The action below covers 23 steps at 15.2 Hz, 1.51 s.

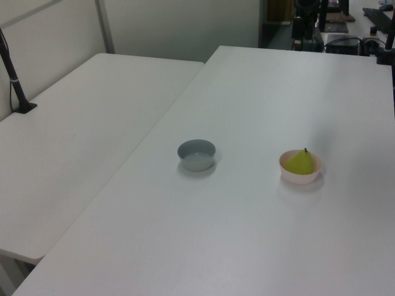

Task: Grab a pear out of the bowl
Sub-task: 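Move the open gripper toward the pink bowl holding the pear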

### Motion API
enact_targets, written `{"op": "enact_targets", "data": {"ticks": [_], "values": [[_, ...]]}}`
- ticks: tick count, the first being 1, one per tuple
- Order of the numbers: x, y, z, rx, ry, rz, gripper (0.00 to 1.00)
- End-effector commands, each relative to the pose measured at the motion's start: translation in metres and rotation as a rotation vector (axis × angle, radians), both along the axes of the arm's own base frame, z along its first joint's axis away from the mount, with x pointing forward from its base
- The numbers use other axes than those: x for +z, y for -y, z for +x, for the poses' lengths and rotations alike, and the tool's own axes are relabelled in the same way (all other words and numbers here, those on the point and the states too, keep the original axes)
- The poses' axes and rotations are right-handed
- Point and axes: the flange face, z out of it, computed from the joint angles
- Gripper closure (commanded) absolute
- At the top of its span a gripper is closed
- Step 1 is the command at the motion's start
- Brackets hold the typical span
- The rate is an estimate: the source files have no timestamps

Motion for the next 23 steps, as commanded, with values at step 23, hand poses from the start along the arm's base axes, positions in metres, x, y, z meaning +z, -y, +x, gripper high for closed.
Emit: {"op": "enact_targets", "data": {"ticks": [23], "values": [[0.009,-0.098,0.003,0.155,-0.012,0.015,0.00]]}}
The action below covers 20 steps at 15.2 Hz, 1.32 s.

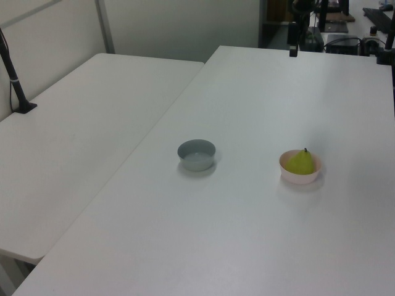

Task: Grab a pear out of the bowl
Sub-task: 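Move the open gripper toward the pink bowl holding the pear, then lower the open gripper around the yellow-green pear in the pink bowl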

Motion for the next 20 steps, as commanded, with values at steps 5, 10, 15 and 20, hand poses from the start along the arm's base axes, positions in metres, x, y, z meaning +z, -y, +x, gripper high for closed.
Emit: {"op": "enact_targets", "data": {"ticks": [5,10,15,20], "values": [[0.005,-0.122,-0.015,0.209,-0.054,0.013,0.00],[-0.001,-0.172,-0.026,0.315,-0.068,0.010,0.00],[-0.008,-0.183,-0.042,0.349,-0.080,0.020,0.00],[-0.043,-0.184,-0.073,0.402,-0.082,0.042,0.00]]}}
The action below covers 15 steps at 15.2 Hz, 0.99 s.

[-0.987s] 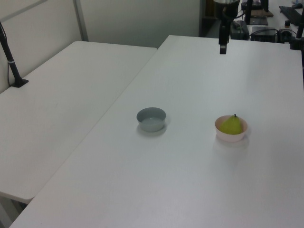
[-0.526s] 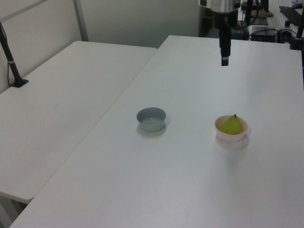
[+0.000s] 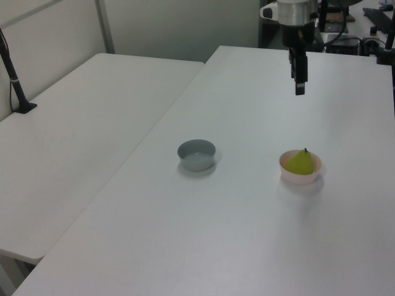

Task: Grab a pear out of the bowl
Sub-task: 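Lower the open gripper around the yellow-green pear in the pink bowl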

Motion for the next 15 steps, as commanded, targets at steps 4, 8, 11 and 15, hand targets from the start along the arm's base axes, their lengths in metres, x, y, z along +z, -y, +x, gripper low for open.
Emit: {"op": "enact_targets", "data": {"ticks": [4,8,11,15], "values": [[-0.067,0.009,-0.037,0.094,-0.021,0.038,0.00],[-0.111,-0.003,-0.044,0.133,-0.032,0.016,0.00],[-0.138,-0.015,-0.038,0.149,-0.046,-0.001,0.00],[-0.170,-0.024,-0.030,0.158,-0.062,-0.020,0.00]]}}
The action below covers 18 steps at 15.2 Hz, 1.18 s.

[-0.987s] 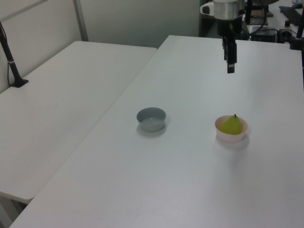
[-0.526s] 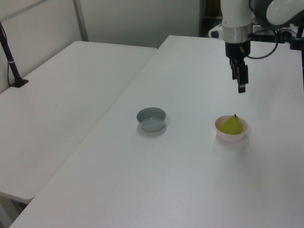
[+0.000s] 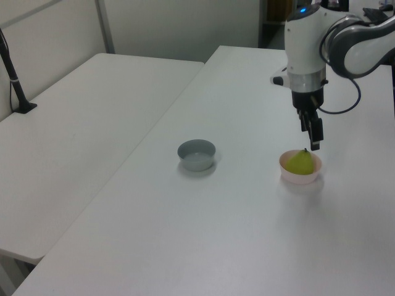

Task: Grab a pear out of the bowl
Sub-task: 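Lower the open gripper around the yellow-green pear in the pink bowl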

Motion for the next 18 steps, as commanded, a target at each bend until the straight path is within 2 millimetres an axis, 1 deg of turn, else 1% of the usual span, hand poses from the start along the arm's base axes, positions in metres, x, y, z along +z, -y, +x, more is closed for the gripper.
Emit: {"op": "enact_targets", "data": {"ticks": [1,3,4,5,8,12,15,16,18], "values": [[-0.030,-0.008,0.007,0.036,0.000,-0.013,0.01],[-0.037,-0.008,0.008,0.074,-0.009,-0.023,0.10],[-0.040,-0.007,0.008,0.089,-0.015,-0.023,0.13],[-0.049,-0.007,0.009,0.091,-0.029,-0.031,0.14],[-0.061,-0.009,0.012,0.095,-0.035,-0.039,0.19],[-0.065,-0.008,0.012,0.112,-0.043,-0.041,0.26],[-0.071,-0.005,0.013,0.123,-0.048,-0.059,0.26],[-0.074,-0.004,0.014,0.130,-0.052,-0.066,0.25],[-0.074,-0.004,0.014,0.133,-0.051,-0.067,0.20]]}}
